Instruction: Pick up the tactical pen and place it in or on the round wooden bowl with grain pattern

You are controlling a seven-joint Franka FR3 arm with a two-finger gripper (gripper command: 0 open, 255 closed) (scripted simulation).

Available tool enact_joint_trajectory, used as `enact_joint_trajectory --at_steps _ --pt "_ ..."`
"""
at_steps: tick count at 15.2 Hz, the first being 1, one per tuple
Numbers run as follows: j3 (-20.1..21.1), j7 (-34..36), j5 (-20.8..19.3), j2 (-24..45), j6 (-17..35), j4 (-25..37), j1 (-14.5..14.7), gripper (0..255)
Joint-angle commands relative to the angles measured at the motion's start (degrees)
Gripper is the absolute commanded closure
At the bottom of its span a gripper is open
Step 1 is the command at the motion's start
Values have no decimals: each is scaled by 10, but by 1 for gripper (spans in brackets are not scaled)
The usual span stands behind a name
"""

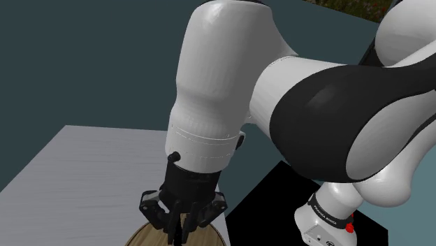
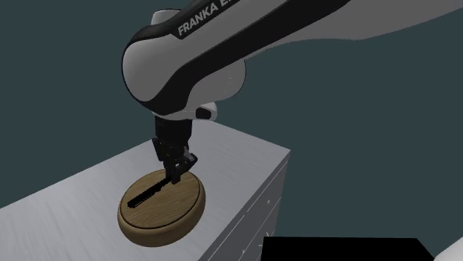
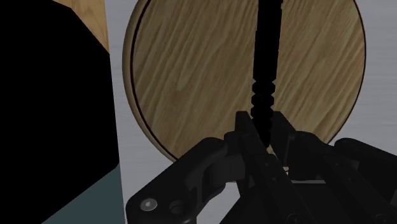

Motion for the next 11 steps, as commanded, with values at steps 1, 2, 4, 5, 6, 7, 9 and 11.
enact_joint_trajectory --at_steps 1,2,4,5,6,7,9,11 --pt "3 2 -3 7 16 -9 1 255" --pt "3 2 -3 7 16 -9 1 255" --pt "3 2 -3 7 16 -9 1 255" --pt "3 2 -3 7 16 -9 1 255" --pt "3 2 -3 7 16 -9 1 255" --pt "3 2 -3 7 16 -9 1 255" --pt "3 2 -3 7 16 -9 1 0" --pt "3 2 -3 7 16 -9 1 0"
